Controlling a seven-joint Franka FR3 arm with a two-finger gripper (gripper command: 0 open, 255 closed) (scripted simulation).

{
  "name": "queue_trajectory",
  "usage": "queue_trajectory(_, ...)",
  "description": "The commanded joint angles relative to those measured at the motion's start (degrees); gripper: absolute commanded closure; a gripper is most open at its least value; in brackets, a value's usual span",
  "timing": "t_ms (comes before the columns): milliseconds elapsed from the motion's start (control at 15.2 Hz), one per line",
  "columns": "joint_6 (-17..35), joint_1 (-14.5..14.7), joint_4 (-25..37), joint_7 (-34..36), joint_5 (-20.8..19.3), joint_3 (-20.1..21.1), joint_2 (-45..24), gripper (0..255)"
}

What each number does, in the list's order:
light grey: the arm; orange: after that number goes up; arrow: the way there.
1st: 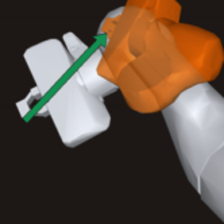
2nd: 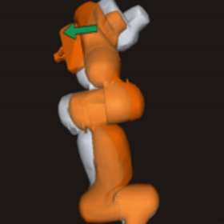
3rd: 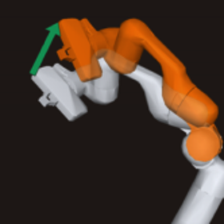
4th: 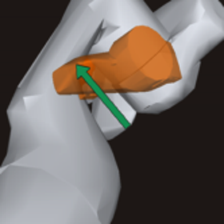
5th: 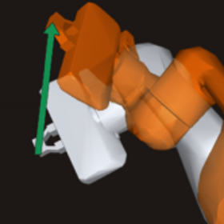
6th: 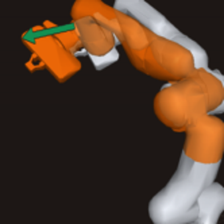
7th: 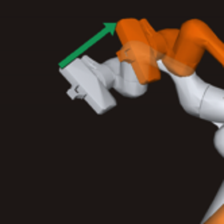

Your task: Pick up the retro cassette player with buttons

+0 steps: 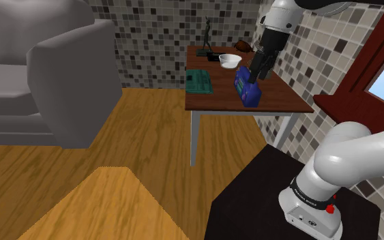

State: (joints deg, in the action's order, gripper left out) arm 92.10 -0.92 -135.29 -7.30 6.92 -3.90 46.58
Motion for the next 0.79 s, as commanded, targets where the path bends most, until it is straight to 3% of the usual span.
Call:
queue_trajectory(0,0.0,0.0,0.0,0.0,0.0,0.0,0.0,0)
queue_trajectory(726,9.32,-4.79,8.8,0.54,-3.04,-5.67,-20.31,0)
